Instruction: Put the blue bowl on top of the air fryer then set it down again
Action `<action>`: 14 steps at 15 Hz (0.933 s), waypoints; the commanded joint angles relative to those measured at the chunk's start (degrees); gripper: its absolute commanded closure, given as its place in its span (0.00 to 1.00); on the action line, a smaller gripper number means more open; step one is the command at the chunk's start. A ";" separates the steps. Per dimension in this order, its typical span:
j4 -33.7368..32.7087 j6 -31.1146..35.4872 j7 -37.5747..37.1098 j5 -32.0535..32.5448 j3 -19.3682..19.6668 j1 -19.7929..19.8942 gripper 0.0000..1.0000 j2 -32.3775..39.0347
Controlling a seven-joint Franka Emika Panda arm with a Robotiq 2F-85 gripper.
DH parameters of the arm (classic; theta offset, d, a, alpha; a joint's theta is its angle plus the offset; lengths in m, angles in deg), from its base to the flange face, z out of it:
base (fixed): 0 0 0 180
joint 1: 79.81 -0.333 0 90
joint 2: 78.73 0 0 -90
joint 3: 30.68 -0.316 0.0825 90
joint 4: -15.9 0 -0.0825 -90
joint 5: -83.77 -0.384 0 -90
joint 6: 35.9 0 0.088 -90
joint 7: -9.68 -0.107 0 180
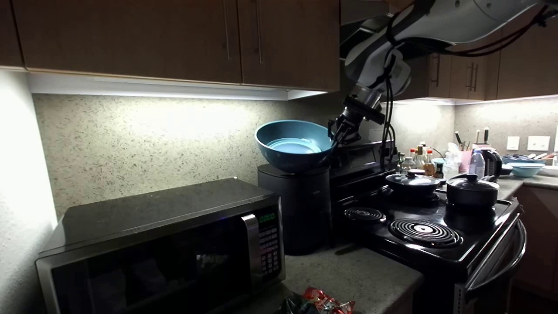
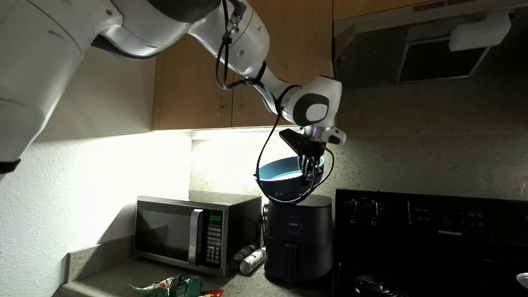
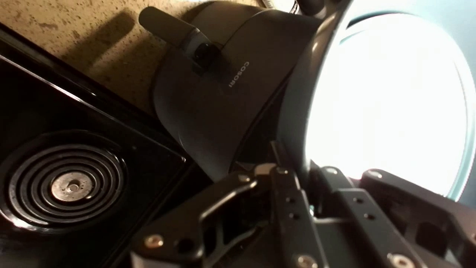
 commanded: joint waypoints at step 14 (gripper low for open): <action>-8.05 -11.28 -5.17 2.04 -0.72 0.61 0.25 2.80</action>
